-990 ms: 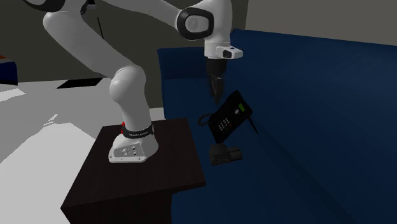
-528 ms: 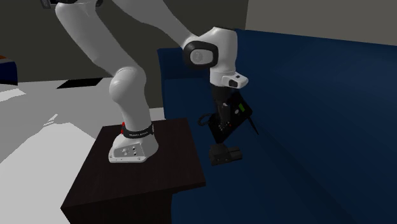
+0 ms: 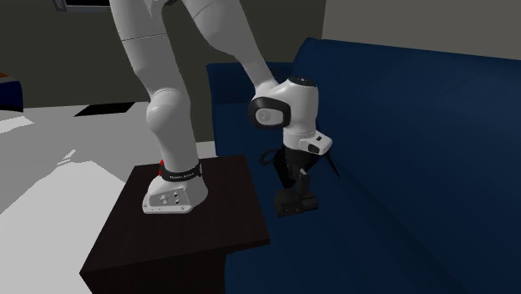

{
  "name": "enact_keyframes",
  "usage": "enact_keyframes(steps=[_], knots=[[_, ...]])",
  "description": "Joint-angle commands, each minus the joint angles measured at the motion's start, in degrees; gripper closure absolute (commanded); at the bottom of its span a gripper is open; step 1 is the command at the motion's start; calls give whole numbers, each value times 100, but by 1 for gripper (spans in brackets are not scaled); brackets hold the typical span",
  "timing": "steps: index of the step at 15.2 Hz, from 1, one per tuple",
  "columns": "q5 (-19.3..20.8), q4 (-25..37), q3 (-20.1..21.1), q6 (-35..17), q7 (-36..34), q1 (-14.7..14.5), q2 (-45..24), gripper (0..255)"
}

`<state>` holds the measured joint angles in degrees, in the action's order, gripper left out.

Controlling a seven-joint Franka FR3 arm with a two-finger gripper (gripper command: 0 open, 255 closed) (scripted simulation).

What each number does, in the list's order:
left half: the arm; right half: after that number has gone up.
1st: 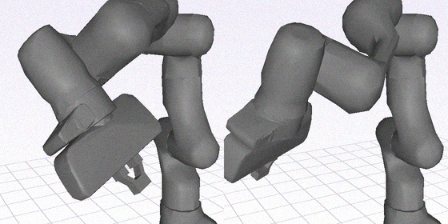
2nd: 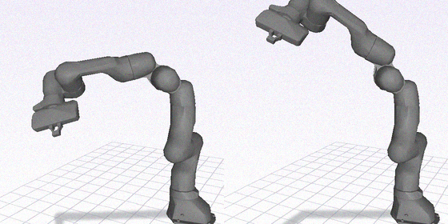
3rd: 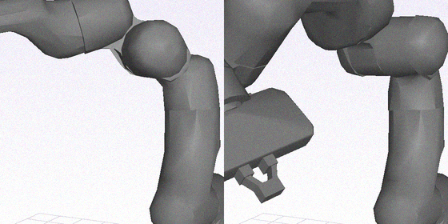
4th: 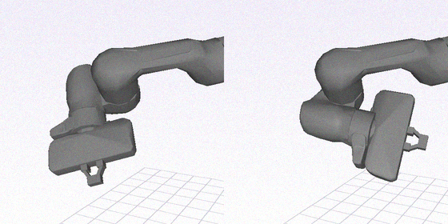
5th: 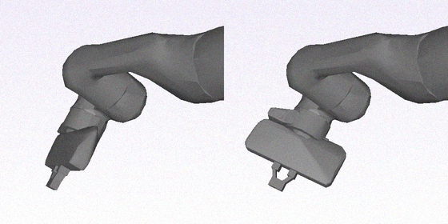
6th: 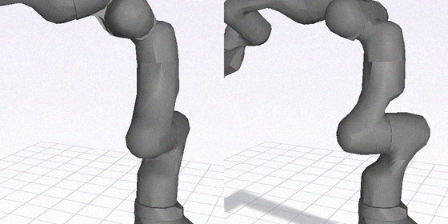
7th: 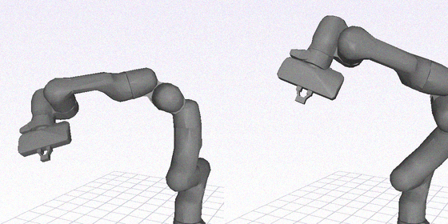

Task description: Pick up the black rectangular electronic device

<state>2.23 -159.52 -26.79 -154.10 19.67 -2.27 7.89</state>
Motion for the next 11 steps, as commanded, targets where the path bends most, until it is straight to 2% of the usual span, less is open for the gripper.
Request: enact_keyframes(steps=[1, 5, 7, 9, 10, 11], knots=[[-295, 4, -84, -271, 259, -100, -275, 0], [-948, 14, -103, -665, 737, -263, -740, 0], [-1529, 48, -33, -891, 1162, -327, -1056, 0], [-1523, 48, -6, -891, 1158, -298, -1055, 0], [-1508, 42, -7, -891, 1141, -301, -1046, 255], [-1515, 42, -7, -893, 1150, -299, -1049, 255]])
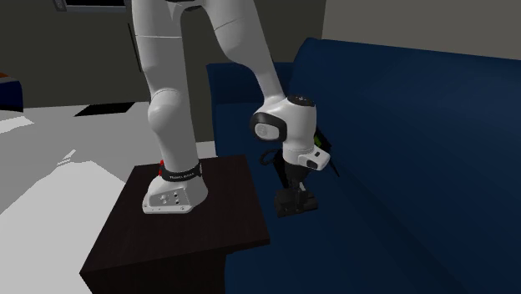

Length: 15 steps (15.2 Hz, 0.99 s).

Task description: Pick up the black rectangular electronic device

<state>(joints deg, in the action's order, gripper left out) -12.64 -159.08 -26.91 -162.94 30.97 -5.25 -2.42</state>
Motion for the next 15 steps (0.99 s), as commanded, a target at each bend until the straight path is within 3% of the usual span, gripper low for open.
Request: enact_keyframes(steps=[1, 8, 15], knots=[[-21, -3, 4, -8, 16, 0, -16, 255], [-36, 4, 7, -7, 27, 1, -24, 255], [1261, -39, -119, 656, -921, 165, 805, 255]])
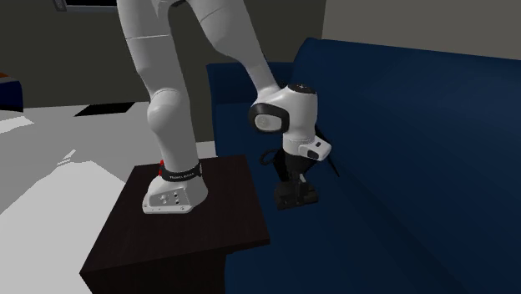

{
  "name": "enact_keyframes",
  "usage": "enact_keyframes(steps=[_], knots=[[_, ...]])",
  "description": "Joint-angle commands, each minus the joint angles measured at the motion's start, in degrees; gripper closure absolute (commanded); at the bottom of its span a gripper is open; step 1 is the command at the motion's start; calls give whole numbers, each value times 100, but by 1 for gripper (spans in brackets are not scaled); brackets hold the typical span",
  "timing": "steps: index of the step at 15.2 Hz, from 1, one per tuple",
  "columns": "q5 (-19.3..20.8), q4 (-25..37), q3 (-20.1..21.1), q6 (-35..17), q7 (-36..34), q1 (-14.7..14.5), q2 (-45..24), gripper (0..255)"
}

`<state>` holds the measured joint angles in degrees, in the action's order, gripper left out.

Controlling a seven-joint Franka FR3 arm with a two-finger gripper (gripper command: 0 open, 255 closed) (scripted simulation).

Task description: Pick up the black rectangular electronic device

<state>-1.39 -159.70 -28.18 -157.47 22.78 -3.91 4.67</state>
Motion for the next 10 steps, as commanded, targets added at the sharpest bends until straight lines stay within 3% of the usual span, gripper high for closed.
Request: enact_keyframes(steps=[1, 6, 10], knots=[[254, 28, 26, 213, -189, 73, 206, 255], [668, 79, 138, 743, -502, 252, 719, 255], [782, 114, 191, 972, -593, 315, 922, 255]])
